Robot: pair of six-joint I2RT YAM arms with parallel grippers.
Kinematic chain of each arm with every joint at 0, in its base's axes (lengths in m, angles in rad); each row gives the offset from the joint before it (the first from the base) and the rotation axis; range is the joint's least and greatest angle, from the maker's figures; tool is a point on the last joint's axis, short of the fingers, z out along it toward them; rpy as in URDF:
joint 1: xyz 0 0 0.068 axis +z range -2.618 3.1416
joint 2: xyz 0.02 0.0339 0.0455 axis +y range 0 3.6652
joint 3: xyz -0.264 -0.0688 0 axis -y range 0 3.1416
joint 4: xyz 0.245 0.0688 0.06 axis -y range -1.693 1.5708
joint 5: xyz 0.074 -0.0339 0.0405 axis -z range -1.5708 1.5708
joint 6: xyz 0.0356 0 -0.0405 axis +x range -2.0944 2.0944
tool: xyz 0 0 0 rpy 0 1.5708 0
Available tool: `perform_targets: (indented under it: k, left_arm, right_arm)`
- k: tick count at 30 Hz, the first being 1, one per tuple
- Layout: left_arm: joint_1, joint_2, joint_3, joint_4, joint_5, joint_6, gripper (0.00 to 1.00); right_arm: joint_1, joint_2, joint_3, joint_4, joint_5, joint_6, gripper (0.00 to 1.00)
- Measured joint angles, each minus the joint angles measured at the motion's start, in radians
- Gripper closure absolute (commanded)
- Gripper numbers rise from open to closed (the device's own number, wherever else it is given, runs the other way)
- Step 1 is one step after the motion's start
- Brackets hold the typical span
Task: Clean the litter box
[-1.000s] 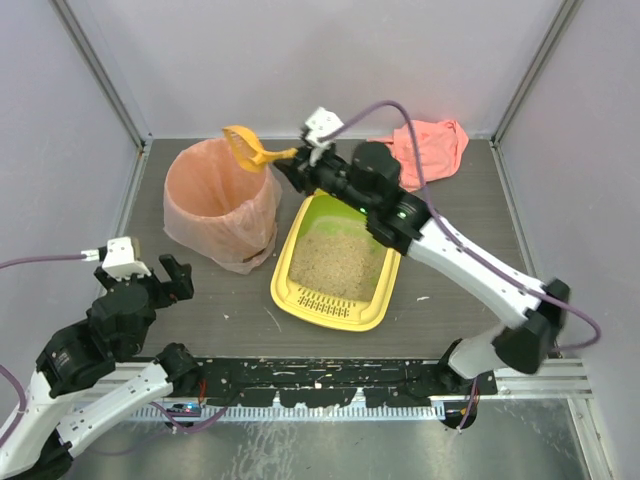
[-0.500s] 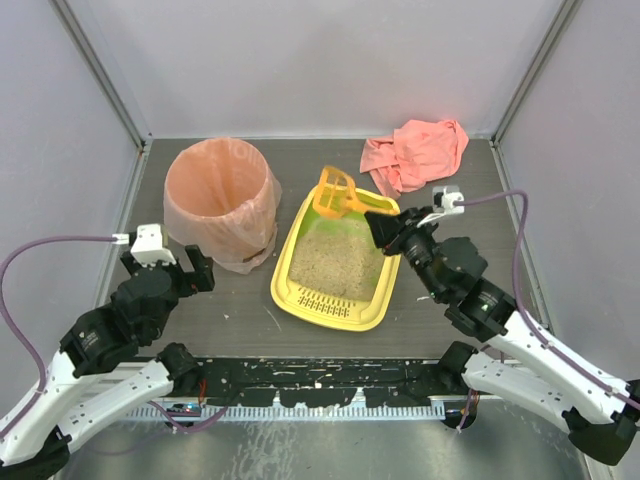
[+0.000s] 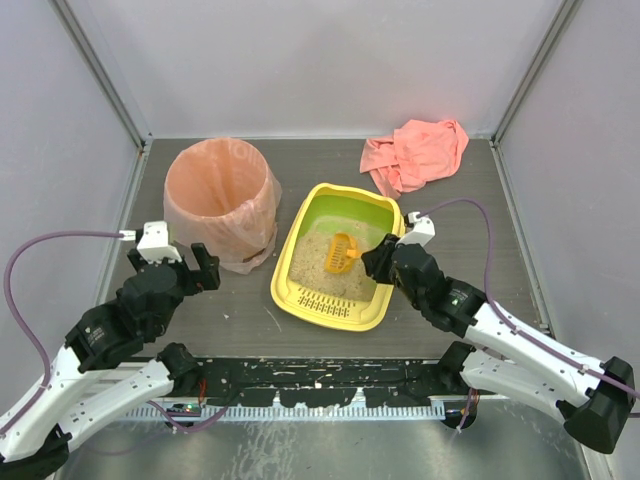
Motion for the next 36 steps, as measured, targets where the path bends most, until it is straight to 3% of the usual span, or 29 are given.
perform_targets:
  k: [2,9,15,18,23,29,36]
  left_arm:
    - [0.000,0.000,0.000,0.000,0.000,-0.005,0.04]
    - [0.000,0.000,-0.008,0.009,0.012,0.005,0.02]
    - [0.000,0.014,-0.006,0.027,0.061,0.072,0.02]
    - [0.000,0.002,0.002,0.031,0.060,0.114,0.02]
    - [0.000,-0.060,0.017,0.031,0.021,0.159,0.02]
    - [0.000,-0.101,0.021,0.008,-0.068,0.149,0.02]
    - [0.000,-0.130,0.021,-0.055,-0.161,0.117,0.02]
  right_arm:
    - [0.000,-0.003,0.000,-0.020,0.018,0.015,0.51]
    - [0.000,-0.045,0.021,-0.157,0.125,0.007,0.27]
    - [0.000,-0.078,0.144,-0.271,0.257,-0.118,0.15]
    - [0.000,-0.111,0.222,-0.301,0.341,-0.208,0.01]
    - [0.000,-0.270,0.240,-0.248,0.401,-0.373,0.00]
    - [0.000,-0.487,0.140,-0.113,0.389,-0.482,0.00]
    - [0.000,-0.516,0.029,-0.100,0.362,-0.464,0.00]
